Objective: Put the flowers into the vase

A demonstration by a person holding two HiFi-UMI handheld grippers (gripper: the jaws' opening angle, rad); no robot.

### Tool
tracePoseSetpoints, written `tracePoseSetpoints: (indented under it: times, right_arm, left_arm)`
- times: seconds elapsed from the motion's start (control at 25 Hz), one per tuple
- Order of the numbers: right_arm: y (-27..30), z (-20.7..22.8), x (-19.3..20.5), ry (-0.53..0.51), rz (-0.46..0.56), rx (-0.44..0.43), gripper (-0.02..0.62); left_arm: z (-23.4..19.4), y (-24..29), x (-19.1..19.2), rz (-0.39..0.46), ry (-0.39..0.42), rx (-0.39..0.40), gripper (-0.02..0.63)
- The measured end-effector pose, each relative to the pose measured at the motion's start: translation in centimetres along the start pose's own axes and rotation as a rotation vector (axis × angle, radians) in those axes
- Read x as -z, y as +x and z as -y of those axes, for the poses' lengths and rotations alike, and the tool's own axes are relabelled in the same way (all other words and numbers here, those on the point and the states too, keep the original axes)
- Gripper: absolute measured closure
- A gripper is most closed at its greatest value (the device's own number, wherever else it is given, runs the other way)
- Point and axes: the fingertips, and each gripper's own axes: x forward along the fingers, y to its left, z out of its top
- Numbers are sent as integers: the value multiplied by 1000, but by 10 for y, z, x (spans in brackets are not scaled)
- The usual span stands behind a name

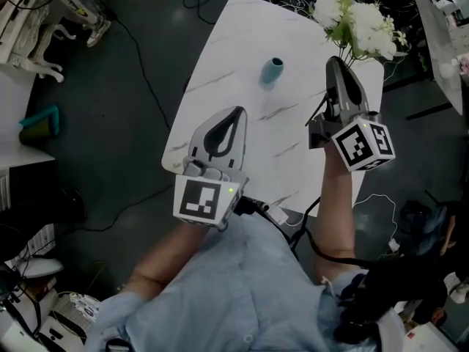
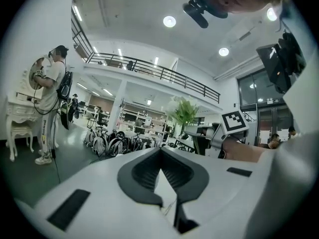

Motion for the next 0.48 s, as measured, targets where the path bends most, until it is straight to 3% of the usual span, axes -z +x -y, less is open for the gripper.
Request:
tracePoseSetpoints:
  times: [0.48]
  right_arm:
    - [41,-8,-4,-18,98,-106,591]
  left_arm:
    - [-24,17,16,-42,-66,-17,601]
